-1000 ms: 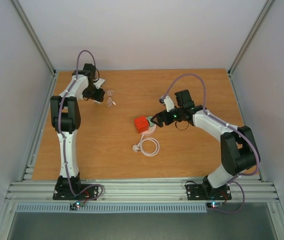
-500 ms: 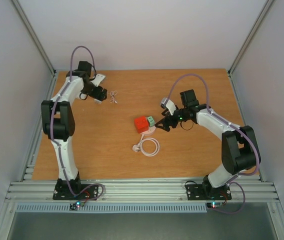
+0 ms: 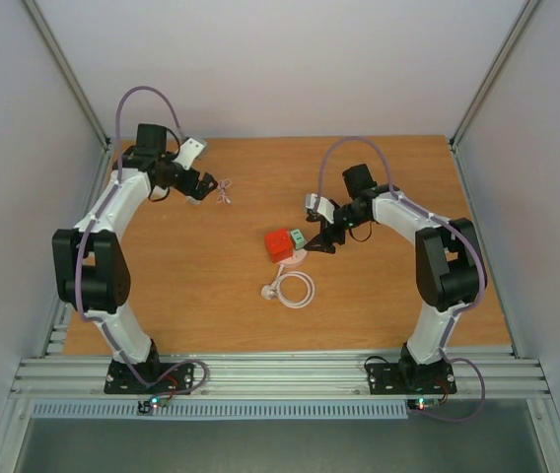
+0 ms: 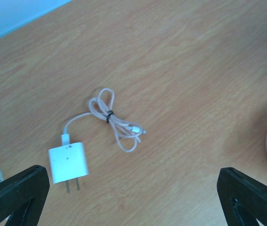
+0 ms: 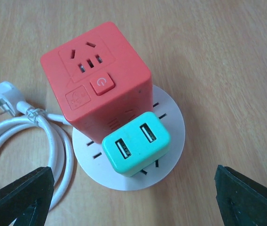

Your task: Pull the plug off the socket

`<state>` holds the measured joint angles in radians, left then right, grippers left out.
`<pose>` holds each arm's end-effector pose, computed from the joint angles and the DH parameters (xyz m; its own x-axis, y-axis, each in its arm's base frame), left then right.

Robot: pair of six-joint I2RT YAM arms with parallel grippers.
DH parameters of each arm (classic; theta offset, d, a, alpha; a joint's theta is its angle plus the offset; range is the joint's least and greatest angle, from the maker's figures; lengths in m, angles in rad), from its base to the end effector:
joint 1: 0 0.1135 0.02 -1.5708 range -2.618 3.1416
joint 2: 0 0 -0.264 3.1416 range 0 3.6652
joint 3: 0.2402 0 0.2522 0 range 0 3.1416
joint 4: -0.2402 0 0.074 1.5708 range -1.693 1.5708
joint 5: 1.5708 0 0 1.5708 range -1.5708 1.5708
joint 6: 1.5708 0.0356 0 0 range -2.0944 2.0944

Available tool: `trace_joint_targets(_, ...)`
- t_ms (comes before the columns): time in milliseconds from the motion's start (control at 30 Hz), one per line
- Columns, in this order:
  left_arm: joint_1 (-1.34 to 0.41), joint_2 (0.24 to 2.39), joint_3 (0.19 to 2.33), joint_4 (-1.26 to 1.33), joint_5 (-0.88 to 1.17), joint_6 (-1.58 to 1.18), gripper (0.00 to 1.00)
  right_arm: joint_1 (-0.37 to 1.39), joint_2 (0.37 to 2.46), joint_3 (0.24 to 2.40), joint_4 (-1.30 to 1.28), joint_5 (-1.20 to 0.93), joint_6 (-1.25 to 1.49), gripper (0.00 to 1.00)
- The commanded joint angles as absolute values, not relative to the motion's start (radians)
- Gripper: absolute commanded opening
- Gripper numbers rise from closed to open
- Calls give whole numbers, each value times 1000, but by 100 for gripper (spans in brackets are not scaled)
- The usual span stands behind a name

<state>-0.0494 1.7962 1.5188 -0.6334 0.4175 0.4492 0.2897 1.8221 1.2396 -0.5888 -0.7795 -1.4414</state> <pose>0.3952 -0.0340 0.2773 -0.5833 0.4263 -0.6914 0.6070 0.7944 -0.0223 0.3396 0.1273 0.1931 0.3474 -0.6324 -0.6923 -0.9355 -0.1831 -0.3021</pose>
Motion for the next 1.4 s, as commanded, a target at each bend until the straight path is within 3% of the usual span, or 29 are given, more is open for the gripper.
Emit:
trace_joint_targets(0,-44,1691,1434,-473,532,430,100,294,1863,1302,-679,-810,-1604,95)
trace_joint_targets(700,-43,1532,1236,-325,649,363,100,346,2015,1458,-772,-789,-1770,85)
trace_joint_targets(900,-43,1557,1256,-425,708,414,100,360,2041,1483,-794,-783,-1788,66)
trace_joint_targets(1367,-104,1498,1107,-499,843,727,98,387,2012,1405,-743,-792,-1723,36)
